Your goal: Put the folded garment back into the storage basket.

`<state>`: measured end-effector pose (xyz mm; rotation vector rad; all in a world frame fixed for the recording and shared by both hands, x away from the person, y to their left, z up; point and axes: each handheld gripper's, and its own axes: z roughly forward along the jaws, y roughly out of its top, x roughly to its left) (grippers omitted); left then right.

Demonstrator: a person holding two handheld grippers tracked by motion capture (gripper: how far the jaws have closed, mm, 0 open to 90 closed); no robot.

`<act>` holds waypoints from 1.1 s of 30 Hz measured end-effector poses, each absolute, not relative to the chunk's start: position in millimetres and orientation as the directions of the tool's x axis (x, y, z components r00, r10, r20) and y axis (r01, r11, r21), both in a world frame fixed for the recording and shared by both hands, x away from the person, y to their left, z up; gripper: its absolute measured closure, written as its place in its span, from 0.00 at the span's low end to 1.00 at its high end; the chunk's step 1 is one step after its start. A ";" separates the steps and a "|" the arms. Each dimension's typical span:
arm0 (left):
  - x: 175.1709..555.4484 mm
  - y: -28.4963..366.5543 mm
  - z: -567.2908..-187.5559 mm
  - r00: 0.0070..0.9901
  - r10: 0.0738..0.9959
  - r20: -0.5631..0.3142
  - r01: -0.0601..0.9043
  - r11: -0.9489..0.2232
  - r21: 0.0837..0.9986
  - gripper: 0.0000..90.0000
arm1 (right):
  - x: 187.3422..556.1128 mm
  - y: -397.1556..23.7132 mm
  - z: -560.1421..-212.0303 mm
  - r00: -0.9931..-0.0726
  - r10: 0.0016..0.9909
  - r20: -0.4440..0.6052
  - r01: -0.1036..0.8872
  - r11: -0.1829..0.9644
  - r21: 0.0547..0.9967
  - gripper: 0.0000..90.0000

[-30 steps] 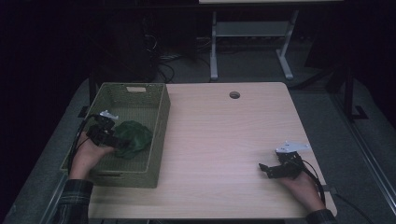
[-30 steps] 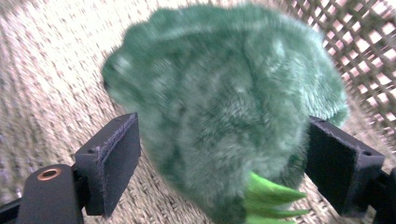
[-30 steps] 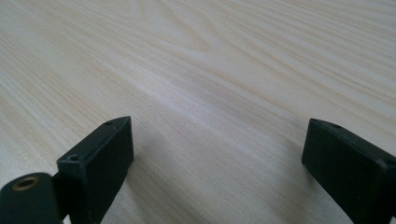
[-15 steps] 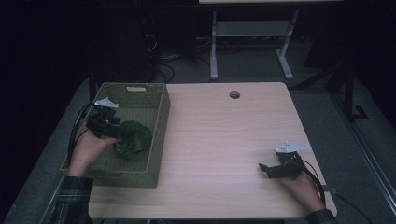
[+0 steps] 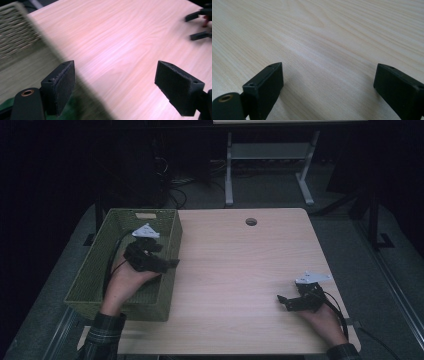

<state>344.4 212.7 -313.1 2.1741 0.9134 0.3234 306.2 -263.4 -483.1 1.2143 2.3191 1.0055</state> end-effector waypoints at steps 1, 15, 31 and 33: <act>343.0 206.2 -314.2 0.722 0.690 -0.052 0.506 -0.476 0.719 0.18 | 306.2 -263.4 -483.1 -0.579 0.815 0.028 0.577 0.386 0.720 0.10; 316.5 130.7 -357.1 0.803 0.593 -0.057 0.427 -0.506 0.749 0.18 | 306.0 -263.4 -483.0 -0.579 0.815 0.029 0.579 0.386 0.718 0.10; 303.0 100.9 -444.1 0.822 0.569 -0.032 0.428 -0.579 0.694 0.17 | 305.9 -263.5 -483.0 -0.579 0.815 0.028 0.579 0.386 0.718 0.10; 305.1 100.0 -454.1 0.820 0.572 -0.011 0.428 -0.600 0.676 0.17 | 305.9 -263.5 -483.0 -0.579 0.815 0.028 0.579 0.386 0.718 0.10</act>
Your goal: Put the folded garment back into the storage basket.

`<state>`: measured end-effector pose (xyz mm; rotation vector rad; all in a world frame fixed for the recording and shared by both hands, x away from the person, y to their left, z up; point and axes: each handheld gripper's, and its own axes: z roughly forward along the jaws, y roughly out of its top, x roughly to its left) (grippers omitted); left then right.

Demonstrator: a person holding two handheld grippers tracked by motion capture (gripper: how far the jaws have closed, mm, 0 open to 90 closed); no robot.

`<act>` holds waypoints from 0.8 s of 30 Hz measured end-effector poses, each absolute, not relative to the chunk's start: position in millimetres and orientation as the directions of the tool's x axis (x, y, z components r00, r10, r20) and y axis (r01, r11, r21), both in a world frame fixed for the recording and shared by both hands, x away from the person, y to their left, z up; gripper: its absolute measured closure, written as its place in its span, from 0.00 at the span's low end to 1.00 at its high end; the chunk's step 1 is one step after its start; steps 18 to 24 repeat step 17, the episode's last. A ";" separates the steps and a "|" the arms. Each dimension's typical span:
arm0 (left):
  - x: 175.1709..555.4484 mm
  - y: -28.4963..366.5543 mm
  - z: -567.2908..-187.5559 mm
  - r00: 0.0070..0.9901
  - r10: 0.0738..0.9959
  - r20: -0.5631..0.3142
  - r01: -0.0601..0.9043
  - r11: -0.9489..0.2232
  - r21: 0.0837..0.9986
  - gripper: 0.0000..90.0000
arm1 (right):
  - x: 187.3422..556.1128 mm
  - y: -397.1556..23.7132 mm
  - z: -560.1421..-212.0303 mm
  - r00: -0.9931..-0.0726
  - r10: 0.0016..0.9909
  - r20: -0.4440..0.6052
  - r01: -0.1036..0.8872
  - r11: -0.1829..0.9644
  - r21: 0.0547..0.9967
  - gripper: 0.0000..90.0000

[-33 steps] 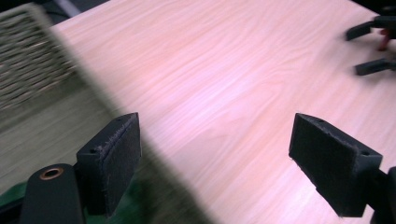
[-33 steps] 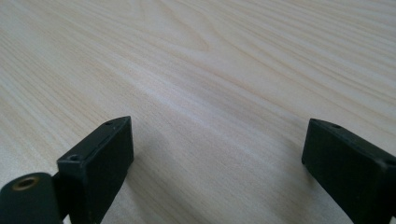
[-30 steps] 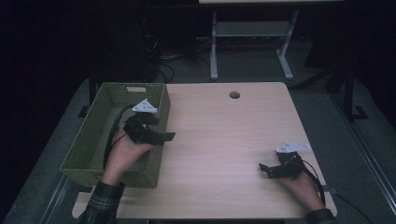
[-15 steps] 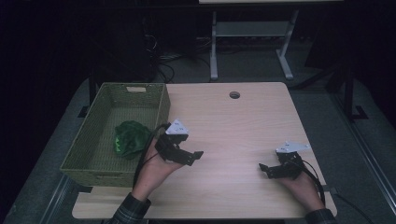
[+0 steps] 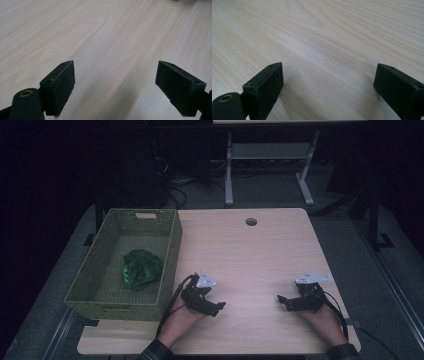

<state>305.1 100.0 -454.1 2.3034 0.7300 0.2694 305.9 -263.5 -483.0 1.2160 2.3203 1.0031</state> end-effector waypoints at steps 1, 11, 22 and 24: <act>306.0 99.9 -456.9 0.820 0.572 -0.004 0.428 -0.609 0.668 0.17 | 305.9 -263.5 -483.0 -0.579 0.815 0.028 0.579 0.386 0.718 0.10; 308.6 102.3 -474.5 0.811 0.586 0.006 0.421 -0.590 0.689 0.15 | 305.9 -263.5 -483.0 -0.578 0.815 0.028 0.579 0.386 0.718 0.10; 307.0 104.4 -477.9 0.815 0.580 0.005 0.402 -0.571 0.716 0.14 | 305.8 -263.4 -483.0 -0.578 0.815 0.028 0.579 0.386 0.718 0.10; 307.0 104.4 -477.9 0.815 0.580 0.005 0.402 -0.571 0.716 0.14 | 305.8 -263.4 -483.0 -0.578 0.815 0.028 0.579 0.386 0.718 0.10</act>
